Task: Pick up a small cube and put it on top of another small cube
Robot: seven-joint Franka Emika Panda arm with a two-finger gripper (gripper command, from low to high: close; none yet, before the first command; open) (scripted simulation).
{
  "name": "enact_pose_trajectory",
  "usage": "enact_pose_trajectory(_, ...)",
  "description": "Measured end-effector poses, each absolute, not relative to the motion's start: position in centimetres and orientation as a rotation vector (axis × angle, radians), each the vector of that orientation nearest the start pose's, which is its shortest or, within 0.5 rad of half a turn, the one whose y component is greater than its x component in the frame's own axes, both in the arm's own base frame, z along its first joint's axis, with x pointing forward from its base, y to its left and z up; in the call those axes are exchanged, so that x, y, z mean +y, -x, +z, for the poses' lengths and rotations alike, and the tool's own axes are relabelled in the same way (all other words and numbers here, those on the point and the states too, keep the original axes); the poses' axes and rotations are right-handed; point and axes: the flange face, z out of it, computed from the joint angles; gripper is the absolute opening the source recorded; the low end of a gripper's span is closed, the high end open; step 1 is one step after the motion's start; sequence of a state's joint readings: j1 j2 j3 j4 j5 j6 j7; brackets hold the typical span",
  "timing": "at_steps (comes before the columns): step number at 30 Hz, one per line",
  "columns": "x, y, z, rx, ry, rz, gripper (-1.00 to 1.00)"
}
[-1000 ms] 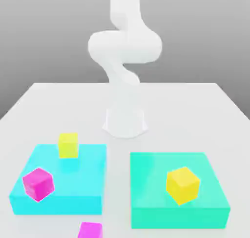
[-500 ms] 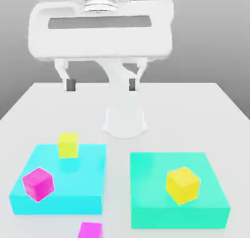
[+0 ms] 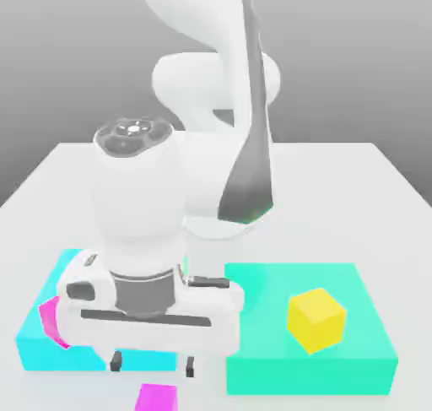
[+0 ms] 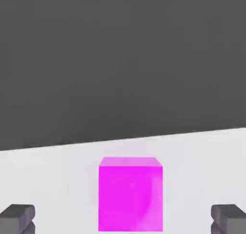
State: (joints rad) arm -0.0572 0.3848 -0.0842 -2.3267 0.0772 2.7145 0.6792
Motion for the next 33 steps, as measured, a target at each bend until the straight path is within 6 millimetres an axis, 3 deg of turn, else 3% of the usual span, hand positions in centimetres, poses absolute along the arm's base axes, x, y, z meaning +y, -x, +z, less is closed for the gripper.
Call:
enact_pose_trajectory(2, -7.8, -51.2, 14.6, 1.345, 2.839, -0.002, 0.00)
enact_pose_trajectory(3, -7.8, -51.1, 13.4, 1.345, 2.839, -0.001, -1.00)
enact_pose_trajectory(10, -7.8, -51.1, 13.2, 1.346, 2.839, 0.000, -1.00)
enact_pose_trajectory(15, -8.3, -50.9, 19.1, 1.373, 2.826, 0.000, -1.00)
enact_pose_trajectory(21, -15.7, -46.9, 26.2, 1.778, 2.592, -0.003, -1.00)
enact_pose_trajectory(25, -21.5, -42.2, 30.5, 2.085, 2.347, -0.001, -1.00)
enact_pose_trajectory(27, -21.9, -41.6, 29.5, 2.124, 2.310, 0.001, -1.00)
enact_pose_trajectory(29, -21.3, -41.7, 27.0, 2.116, 2.317, 0.001, -1.00)
enact_pose_trajectory(30, -21.2, -41.7, 25.8, 2.117, 2.318, 0.000, 1.00)
enact_pose_trajectory(33, -21.2, -41.7, 25.8, 2.117, 2.318, 0.000, 1.00)
